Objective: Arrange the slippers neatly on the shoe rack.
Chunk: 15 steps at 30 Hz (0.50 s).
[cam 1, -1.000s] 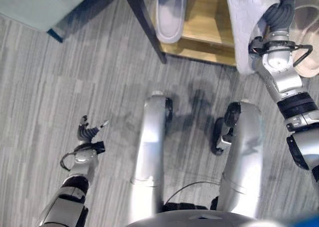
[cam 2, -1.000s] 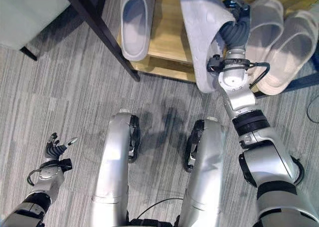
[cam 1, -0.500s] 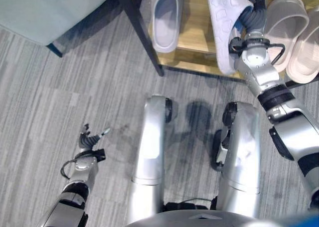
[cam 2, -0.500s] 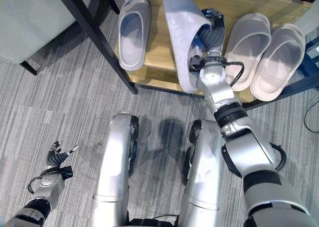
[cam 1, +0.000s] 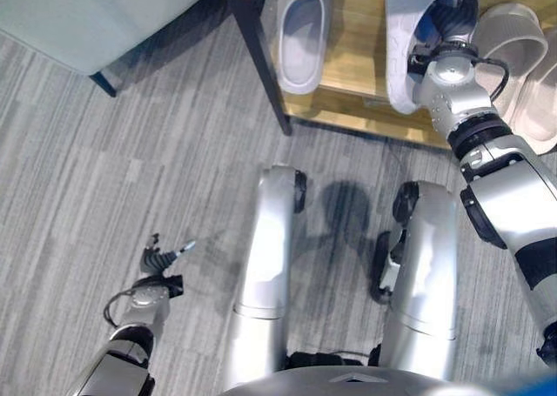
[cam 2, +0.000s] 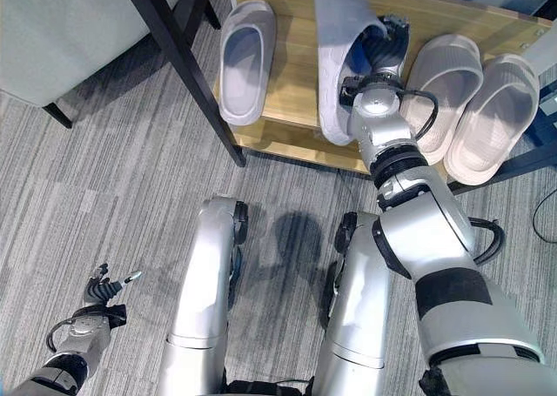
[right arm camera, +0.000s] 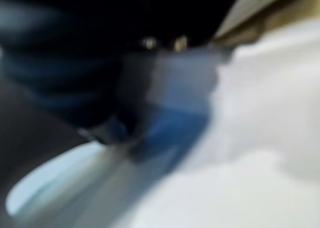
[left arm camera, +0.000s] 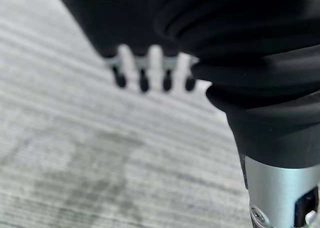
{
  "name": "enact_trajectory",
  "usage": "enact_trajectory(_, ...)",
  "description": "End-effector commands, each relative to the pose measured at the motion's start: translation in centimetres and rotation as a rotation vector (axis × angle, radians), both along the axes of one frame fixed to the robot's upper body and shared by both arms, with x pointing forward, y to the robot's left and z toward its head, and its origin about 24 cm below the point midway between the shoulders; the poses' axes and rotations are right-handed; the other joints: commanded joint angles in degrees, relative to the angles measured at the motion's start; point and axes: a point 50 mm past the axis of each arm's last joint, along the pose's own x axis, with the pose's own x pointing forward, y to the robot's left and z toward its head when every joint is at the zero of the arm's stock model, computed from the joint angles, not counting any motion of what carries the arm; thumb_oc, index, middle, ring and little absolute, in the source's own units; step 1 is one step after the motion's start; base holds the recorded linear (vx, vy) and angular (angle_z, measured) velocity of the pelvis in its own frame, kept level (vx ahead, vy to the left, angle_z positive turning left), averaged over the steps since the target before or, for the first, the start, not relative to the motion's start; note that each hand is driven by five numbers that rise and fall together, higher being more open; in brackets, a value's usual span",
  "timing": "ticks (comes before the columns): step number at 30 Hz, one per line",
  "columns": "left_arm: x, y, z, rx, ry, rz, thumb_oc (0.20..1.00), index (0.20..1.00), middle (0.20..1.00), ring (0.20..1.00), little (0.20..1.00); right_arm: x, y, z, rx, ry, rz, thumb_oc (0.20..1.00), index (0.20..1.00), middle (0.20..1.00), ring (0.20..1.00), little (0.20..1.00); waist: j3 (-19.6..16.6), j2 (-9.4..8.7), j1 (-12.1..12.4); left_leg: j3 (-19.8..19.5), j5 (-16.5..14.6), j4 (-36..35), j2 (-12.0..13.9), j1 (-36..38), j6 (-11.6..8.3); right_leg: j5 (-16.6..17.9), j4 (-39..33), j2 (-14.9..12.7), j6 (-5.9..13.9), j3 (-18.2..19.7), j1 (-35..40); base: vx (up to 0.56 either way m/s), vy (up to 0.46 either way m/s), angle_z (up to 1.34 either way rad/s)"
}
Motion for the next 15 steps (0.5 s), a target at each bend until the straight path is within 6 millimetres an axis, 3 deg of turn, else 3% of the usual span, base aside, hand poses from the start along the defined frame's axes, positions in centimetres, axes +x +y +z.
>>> enact_trajectory(1, -0.8, -0.8, -0.6, 0.027, 0.029, -0.076, 1.000, 1.000, 1.000, 1.000, 1.000, -0.9, 1.7, 5.3, -0.043, -0.178, 0.027, 0.200, 0.200, 0.200, 0.200, 0.200, 1.67, 0.87, 3.00, 0.36, -7.74, 1.56, 0.52, 4.06, 4.66, 4.99, -2.67, -0.89, -3.28, 4.08, 0.92, 0.00, 0.041, -0.01)
enact_trajectory(9, -0.7, -1.5, -0.9, 0.037, 0.038, -0.106, 1.000, 1.000, 1.000, 1.000, 1.000, -0.6, 1.9, 4.5, 0.004, -0.148, -0.017, 0.200, 0.200, 0.200, 0.200, 0.200, 1.67, 0.99, 4.10, 0.37, -8.40, 2.07, 0.88, 4.06, 5.00, 5.41, -2.96, -1.06, -3.28, 3.61, 0.92, 0.00, 0.025, 0.00)
enact_trajectory(10, -0.7, -1.7, -0.9, 0.038, 0.042, -0.114, 1.000, 1.000, 1.000, 1.000, 1.000, -0.5, 1.9, 4.4, 0.014, -0.141, -0.018, 0.369, 0.369, 0.369, 0.369, 0.369, 1.67, 1.01, 4.13, 0.41, -8.48, 2.28, 0.93, 4.06, 5.02, 5.43, -2.88, -1.02, -3.27, 3.67, 0.92, 0.01, 0.035, -0.03)
enact_trajectory(11, -0.8, -1.8, -1.1, 0.034, 0.047, -0.120, 1.000, 1.000, 1.000, 1.000, 1.000, -0.4, 1.8, 4.1, 0.033, -0.131, -0.021, 0.645, 0.645, 0.645, 0.645, 0.645, 1.67, 1.07, 4.13, 0.51, -8.54, 2.32, 1.05, 4.06, 5.03, 5.41, -2.85, -1.06, -3.23, 3.64, 0.92, 0.00, 0.000, 0.00)
enact_trajectory(12, -0.8, -1.8, -1.1, 0.034, 0.047, -0.120, 1.000, 1.000, 1.000, 1.000, 1.000, -0.4, 1.8, 4.1, 0.033, -0.131, -0.021, 1.000, 1.000, 1.000, 1.000, 1.000, 1.67, 1.07, 4.13, 0.51, -8.54, 2.32, 1.05, 4.06, 5.04, 5.41, -2.85, -1.06, -3.23, 3.64, 0.92, 0.00, 0.000, 0.00)
enact_trajectory(15, -1.2, -1.6, -1.5, 0.049, 0.085, -0.113, 1.000, 1.000, 1.000, 1.000, 1.000, -0.2, 2.3, 3.9, 0.114, -0.111, 0.004, 1.000, 1.000, 1.000, 1.000, 1.000, 1.67, 1.12, 3.97, 0.66, -8.66, 2.72, 1.22, 4.06, 5.03, 5.18, -2.54, -0.95, -3.31, 3.59, 0.92, 0.00, 0.036, -0.02)
